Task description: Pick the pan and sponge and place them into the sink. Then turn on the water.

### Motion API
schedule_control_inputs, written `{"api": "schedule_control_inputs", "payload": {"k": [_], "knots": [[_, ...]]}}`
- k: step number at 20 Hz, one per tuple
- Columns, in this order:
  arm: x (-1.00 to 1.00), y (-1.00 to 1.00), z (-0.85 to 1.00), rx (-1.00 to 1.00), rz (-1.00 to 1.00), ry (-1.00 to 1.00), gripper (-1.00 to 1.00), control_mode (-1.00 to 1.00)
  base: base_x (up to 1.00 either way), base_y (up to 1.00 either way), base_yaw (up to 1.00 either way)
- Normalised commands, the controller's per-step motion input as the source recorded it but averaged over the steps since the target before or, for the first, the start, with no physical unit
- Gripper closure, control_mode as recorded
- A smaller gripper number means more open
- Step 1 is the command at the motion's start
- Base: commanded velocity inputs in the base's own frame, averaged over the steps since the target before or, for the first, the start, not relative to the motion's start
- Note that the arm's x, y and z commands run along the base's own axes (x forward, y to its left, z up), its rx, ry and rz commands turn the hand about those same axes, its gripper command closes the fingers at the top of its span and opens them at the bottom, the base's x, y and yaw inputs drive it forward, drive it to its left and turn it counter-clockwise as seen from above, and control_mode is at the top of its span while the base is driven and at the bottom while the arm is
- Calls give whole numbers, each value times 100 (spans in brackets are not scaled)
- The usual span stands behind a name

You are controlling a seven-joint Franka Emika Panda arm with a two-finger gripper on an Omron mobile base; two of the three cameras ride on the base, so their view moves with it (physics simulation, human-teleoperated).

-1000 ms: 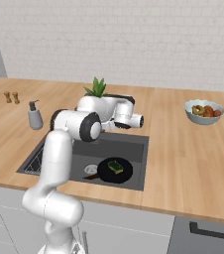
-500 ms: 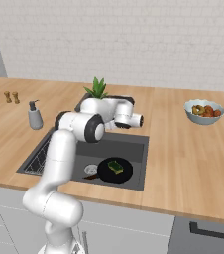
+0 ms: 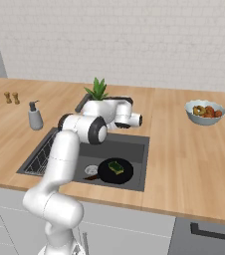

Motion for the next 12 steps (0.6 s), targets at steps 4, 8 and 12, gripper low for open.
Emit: {"api": "schedule_control_inputs", "payload": {"k": [4, 8, 12], "knots": [[0, 0, 0, 0, 0, 0, 100, -100, 0, 0, 0], [0, -2, 0, 2, -6, 2, 100, -100, 0, 0, 0], [0, -18, 0, 6, -9, 4, 100, -100, 0, 0, 0]]}}
